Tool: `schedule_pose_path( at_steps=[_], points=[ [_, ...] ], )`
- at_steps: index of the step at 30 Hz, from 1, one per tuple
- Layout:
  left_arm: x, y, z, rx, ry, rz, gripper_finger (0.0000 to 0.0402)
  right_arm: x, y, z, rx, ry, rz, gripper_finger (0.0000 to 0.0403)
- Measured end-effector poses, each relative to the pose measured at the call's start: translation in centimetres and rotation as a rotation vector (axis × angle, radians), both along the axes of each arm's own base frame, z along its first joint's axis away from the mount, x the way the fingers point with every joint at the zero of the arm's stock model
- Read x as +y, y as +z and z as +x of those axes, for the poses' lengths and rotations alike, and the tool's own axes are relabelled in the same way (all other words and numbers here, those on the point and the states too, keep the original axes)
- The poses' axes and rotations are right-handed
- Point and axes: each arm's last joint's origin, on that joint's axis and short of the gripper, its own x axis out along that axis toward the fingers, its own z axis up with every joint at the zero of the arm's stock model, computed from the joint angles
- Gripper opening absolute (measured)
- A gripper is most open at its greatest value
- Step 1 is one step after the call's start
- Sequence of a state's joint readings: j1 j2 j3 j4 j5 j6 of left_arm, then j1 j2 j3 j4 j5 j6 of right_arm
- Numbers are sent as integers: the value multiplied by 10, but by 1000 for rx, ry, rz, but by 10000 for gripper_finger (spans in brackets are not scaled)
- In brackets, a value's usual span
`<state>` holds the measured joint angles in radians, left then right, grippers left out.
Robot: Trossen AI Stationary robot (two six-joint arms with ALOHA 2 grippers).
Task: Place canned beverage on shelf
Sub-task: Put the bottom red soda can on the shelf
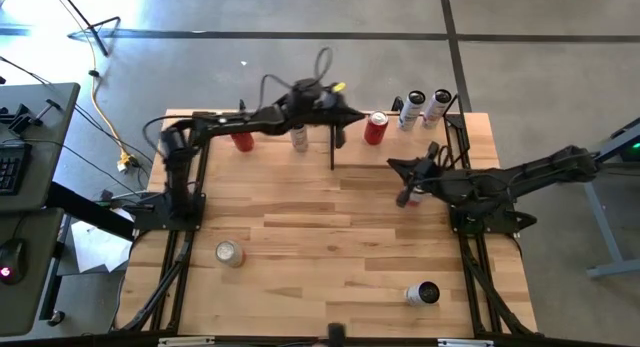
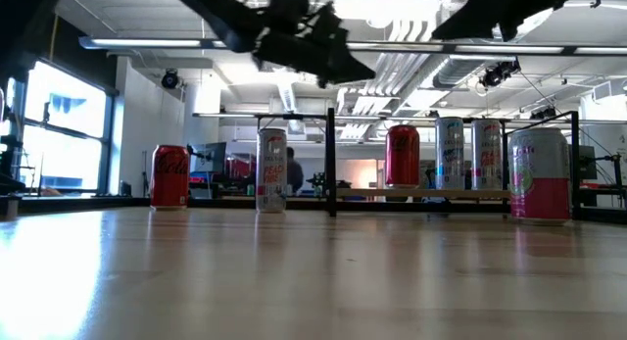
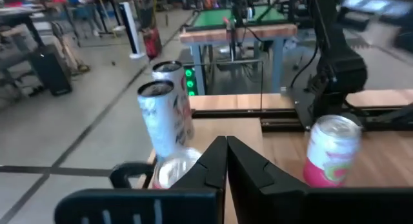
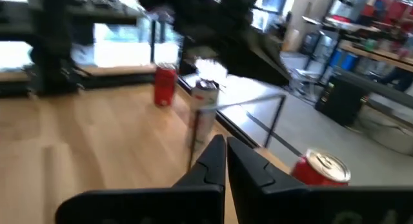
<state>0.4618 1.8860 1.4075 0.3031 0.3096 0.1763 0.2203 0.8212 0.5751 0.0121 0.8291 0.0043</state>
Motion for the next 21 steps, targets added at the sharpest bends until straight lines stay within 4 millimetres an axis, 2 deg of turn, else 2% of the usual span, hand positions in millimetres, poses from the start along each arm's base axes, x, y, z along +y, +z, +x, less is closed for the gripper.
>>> schedule_pose_path(
  at_steps=[7, 13, 17, 21],
  points=[
    [-53, -16, -75, -79, -41, 26, 1, -19, -22, 38, 6, -112, 42, 0],
    [-92, -38, -134, -166, 15, 65, 1, -46, -46, 66, -47, -236, 114, 0],
    [-109, -55, -164, -192, 24, 52, 0, -66, -66, 77, -26, -314, 132, 0],
    [-118, -67, -183, -186, 16, 26, 0, -84, -83, 86, -2, -336, 145, 0]
  ],
)
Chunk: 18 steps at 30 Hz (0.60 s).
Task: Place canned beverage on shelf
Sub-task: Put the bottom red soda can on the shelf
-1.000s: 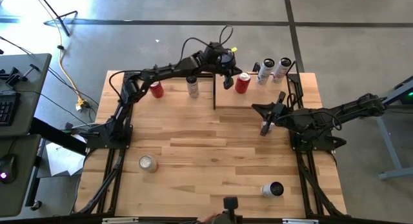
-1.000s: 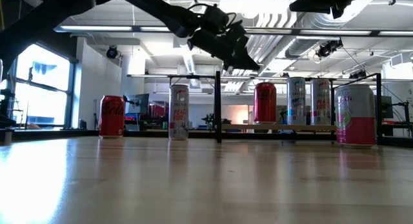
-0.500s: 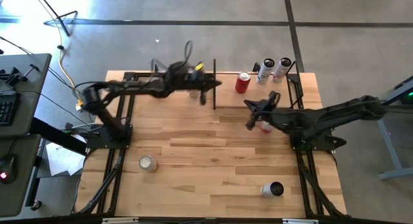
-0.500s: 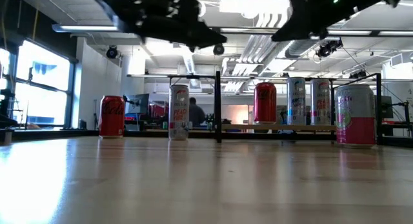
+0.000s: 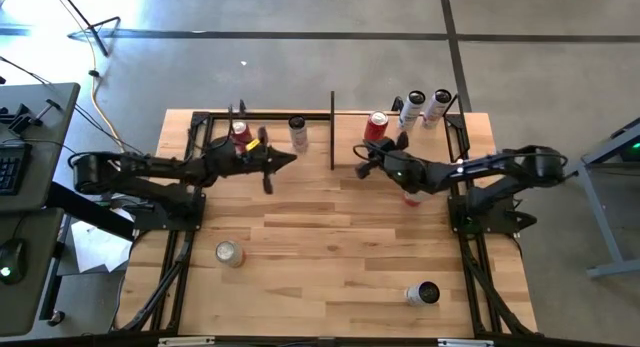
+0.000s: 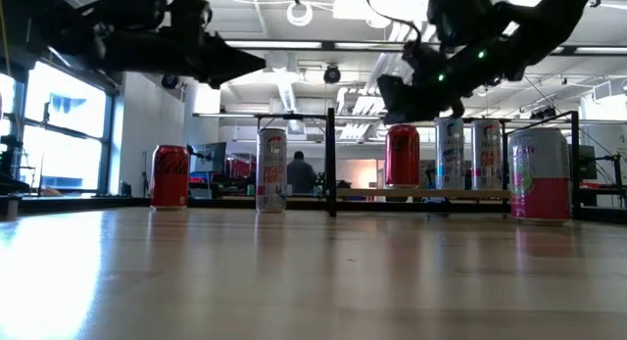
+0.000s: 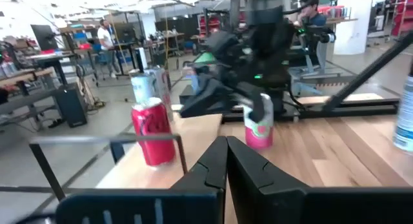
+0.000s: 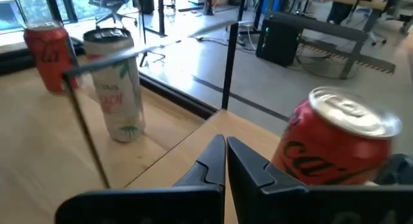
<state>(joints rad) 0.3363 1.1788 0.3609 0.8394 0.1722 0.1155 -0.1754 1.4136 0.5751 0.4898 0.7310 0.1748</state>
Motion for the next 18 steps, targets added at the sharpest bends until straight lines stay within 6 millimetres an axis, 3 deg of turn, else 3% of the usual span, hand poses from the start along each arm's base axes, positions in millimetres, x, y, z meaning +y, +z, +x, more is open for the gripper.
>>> schedule_pose_path(
  at_steps=[7, 18],
  points=[
    [-5, -2, -13, -31, -1, 2, 0, -22, -20, 2, 76, -13, 23, 0],
    [-5, -2, -13, -35, -1, 1, 0, -48, -28, -5, 117, -74, 40, 0]
  ],
)
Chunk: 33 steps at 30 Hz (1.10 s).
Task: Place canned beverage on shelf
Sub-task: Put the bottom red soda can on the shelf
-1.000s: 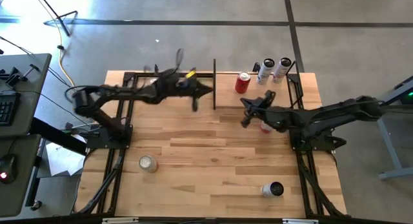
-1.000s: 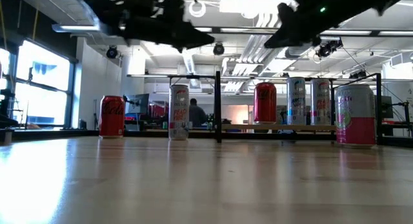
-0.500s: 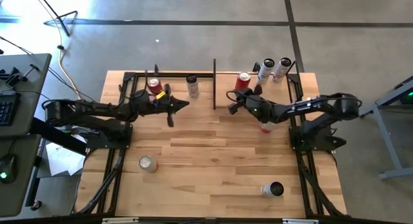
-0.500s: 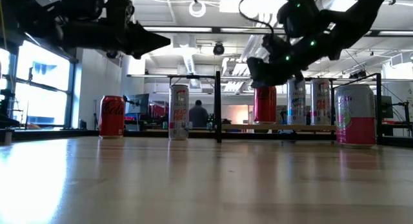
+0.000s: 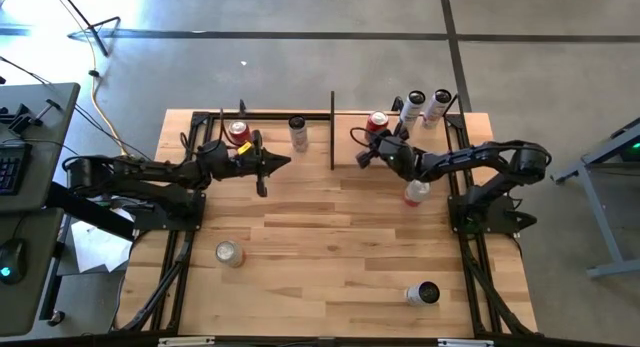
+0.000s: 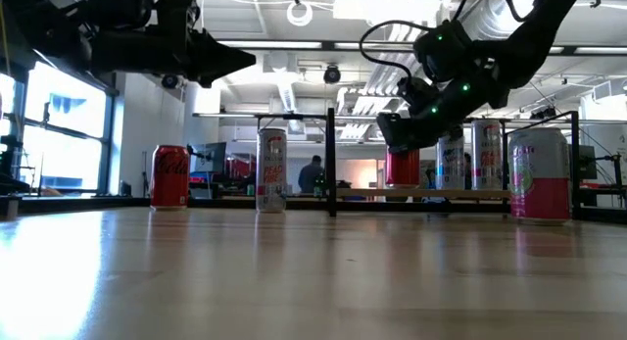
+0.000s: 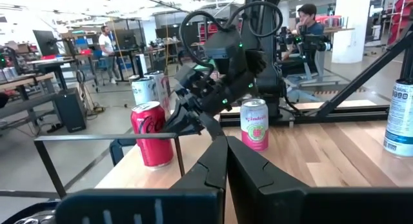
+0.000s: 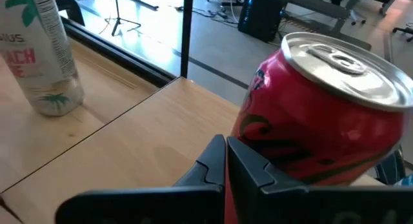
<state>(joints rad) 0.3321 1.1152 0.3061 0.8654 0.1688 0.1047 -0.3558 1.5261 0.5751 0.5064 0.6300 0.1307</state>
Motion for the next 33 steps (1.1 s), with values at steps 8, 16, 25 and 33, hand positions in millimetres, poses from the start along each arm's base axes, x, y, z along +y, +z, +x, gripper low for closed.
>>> schedule_pose_path(
  at_steps=[8, 16, 25, 33],
  points=[
    [0, -1, 0, 4, 0, -10, 0, -11, 0, -5, 1, -42, 0, 0],
    [0, -1, 0, 3, -1, -17, 0, -19, 0, -10, 2, -77, 1, 0],
    [0, -1, 0, 3, -1, -17, 0, -26, 0, -12, 22, -61, -5, 0],
    [0, -1, 0, 4, -1, -18, 0, -7, 7, -12, 65, 4, 14, 0]
  ],
)
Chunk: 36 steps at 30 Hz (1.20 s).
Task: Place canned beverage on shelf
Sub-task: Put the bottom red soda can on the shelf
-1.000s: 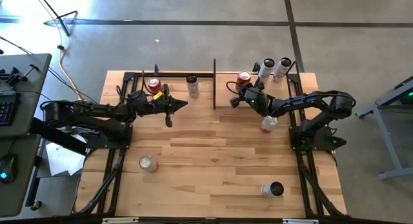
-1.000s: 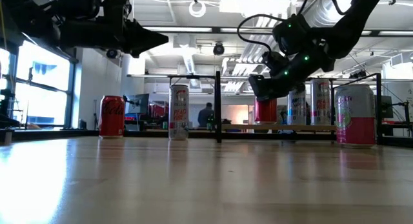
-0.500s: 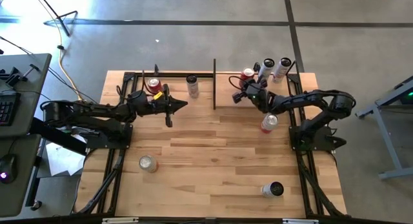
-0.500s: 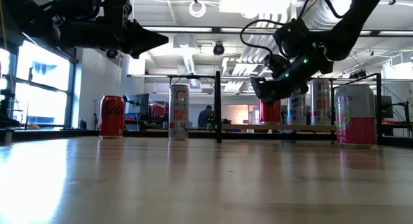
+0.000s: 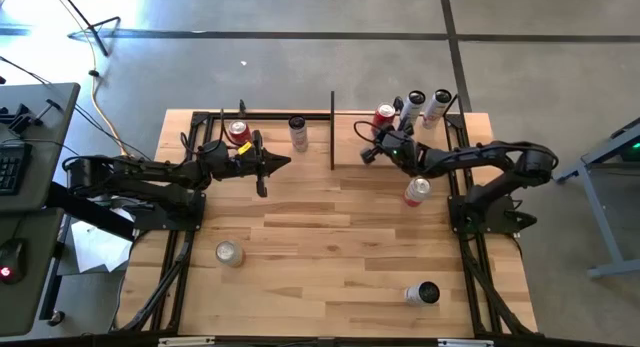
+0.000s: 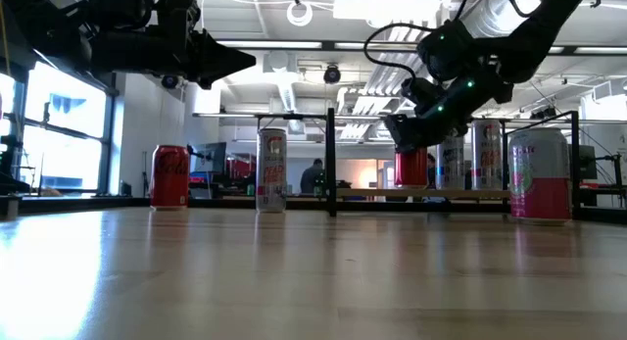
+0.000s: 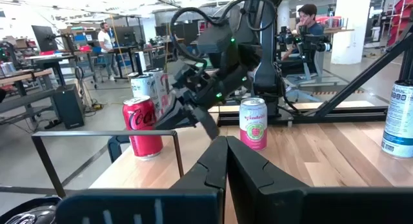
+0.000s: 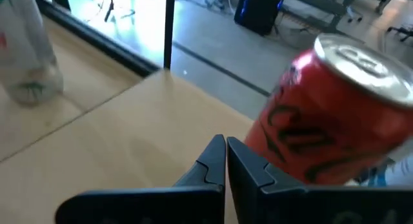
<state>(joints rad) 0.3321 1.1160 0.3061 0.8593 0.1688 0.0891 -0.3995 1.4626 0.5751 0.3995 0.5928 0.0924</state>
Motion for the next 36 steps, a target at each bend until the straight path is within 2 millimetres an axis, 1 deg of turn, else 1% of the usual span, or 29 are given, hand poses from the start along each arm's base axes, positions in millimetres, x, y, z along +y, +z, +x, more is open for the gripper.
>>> schedule_pose_path(
  at_steps=[3, 6, 10, 19, 25, 28, 33, 36],
  points=[
    [0, 0, 0, 0, 0, -1, 0, 7, -1, -2, 29, 8, 33, 0],
    [0, 0, 0, 0, 0, -1, 0, 8, -4, -5, 60, -2, 64, 0],
    [0, 0, 0, 0, 0, -3, 0, 2, -6, -10, 70, -44, 77, 0],
    [0, 0, 0, 0, 0, -7, 0, -18, -5, -20, 16, -147, 92, 0],
    [0, 0, 0, 0, 0, -8, 0, -24, -4, -23, 9, -175, 92, 0],
    [0, 0, 0, 0, 0, -8, 0, -23, -4, -23, 14, -157, 93, 0],
    [0, 0, 0, 2, -1, -9, 0, -10, 0, -15, 26, -47, 83, 0],
    [0, 0, 0, 2, -2, -9, 0, -8, 3, -12, 21, -20, 57, 0]
  ],
)
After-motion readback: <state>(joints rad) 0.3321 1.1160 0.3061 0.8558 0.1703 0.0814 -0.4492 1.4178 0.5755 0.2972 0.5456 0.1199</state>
